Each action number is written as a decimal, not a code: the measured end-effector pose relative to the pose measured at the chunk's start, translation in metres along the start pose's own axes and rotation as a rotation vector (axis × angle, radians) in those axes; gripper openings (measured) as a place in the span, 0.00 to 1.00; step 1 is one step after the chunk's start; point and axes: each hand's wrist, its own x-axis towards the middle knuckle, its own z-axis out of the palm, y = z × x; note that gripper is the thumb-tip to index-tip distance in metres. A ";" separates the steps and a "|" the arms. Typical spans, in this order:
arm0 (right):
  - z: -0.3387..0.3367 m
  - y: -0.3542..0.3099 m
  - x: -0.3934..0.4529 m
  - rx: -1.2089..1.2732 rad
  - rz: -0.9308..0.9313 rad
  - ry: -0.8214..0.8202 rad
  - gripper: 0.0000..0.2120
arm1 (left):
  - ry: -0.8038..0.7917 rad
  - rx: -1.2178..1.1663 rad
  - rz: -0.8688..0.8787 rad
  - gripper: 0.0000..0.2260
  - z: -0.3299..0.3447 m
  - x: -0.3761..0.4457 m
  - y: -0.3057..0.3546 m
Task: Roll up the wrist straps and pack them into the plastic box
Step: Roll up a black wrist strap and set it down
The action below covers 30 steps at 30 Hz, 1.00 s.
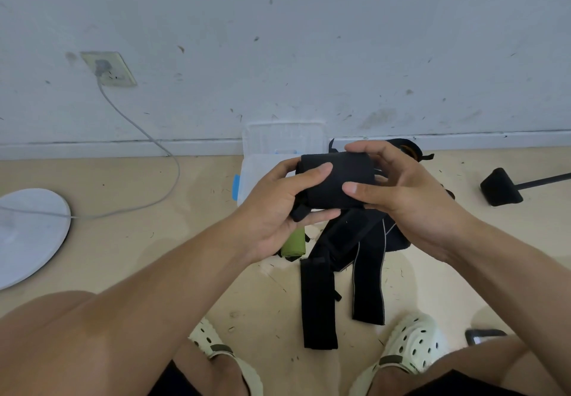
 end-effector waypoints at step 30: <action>0.066 0.046 -0.018 -0.549 -0.666 0.129 0.09 | 0.298 -0.051 -0.264 0.12 0.001 -0.028 -0.023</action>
